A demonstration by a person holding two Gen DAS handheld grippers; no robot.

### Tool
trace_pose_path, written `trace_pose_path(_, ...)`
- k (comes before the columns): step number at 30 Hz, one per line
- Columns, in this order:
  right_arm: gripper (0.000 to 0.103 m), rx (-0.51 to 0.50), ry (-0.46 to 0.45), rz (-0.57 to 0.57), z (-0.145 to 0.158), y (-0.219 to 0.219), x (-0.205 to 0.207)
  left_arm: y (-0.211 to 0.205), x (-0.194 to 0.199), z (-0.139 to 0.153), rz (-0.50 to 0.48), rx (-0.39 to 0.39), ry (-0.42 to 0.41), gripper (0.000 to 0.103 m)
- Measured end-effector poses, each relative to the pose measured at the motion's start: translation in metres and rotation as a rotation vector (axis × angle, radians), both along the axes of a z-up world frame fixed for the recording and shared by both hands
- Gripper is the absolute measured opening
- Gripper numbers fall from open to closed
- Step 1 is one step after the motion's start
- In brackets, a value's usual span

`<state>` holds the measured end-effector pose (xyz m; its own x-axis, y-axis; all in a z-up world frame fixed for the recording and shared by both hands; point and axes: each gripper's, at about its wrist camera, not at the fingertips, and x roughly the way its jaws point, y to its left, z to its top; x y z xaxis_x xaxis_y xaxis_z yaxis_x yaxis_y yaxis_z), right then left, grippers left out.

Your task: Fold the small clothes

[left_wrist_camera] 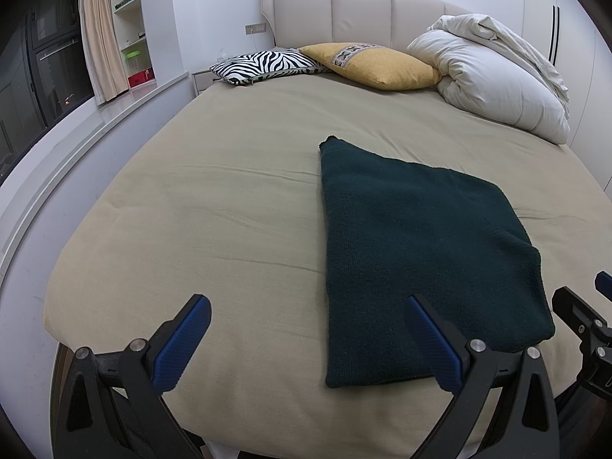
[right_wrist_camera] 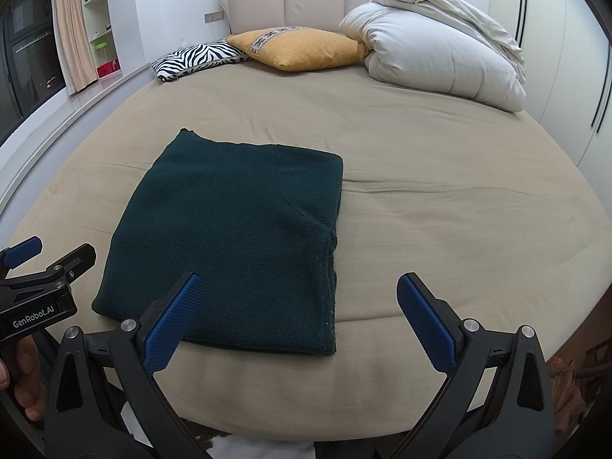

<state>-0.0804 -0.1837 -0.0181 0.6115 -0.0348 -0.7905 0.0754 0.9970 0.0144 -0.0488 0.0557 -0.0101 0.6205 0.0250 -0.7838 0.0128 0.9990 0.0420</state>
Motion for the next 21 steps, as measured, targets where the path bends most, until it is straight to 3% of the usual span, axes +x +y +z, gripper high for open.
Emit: trace_pose_path(21, 0.103, 0.008, 0.006, 0.006, -0.0043, -0.0005, -0.0016, -0.0035, -0.0041, -0.0001, -0.003, 0.013, 0.003, 0.103)
